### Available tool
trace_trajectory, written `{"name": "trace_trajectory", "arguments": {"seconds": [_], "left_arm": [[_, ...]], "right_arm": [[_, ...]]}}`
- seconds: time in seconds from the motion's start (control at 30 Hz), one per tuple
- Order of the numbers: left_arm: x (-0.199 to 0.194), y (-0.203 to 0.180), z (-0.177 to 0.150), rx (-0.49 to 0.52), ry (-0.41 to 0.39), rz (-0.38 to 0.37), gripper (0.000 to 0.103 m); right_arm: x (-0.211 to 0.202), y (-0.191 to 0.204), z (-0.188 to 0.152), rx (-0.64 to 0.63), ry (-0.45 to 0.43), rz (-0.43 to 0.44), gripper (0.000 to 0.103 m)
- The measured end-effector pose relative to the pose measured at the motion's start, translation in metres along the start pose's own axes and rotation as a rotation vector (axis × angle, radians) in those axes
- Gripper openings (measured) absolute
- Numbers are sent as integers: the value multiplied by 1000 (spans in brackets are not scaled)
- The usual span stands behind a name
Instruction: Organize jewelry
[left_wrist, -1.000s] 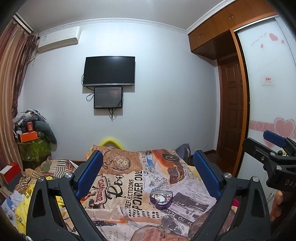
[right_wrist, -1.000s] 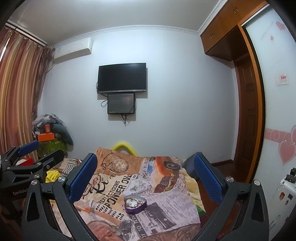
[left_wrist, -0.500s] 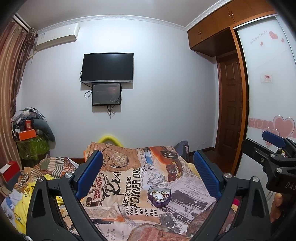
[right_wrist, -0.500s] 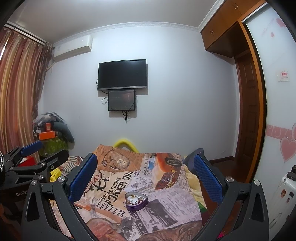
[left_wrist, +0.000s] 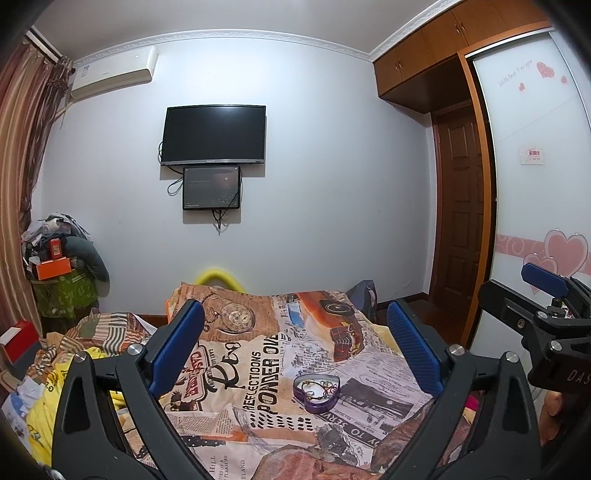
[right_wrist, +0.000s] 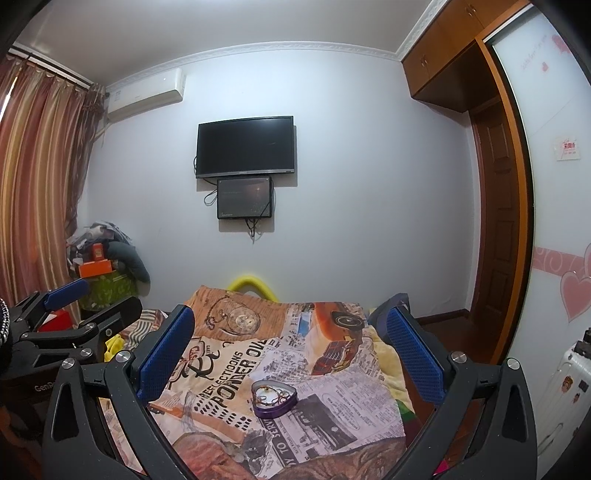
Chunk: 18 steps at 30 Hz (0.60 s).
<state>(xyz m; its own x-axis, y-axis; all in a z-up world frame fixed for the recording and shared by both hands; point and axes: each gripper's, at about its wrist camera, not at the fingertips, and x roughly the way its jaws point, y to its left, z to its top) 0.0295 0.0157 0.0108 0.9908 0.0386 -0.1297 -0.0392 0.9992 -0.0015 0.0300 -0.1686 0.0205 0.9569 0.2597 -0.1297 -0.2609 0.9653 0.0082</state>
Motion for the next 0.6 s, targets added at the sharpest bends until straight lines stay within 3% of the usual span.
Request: {"name": "trace_trajectory", "arguments": {"seconds": [0.6], "left_arm": [[1,-5,0,-3,9,-19,102]], "right_arm": [[1,1,-1,2,6,2,103]]}}
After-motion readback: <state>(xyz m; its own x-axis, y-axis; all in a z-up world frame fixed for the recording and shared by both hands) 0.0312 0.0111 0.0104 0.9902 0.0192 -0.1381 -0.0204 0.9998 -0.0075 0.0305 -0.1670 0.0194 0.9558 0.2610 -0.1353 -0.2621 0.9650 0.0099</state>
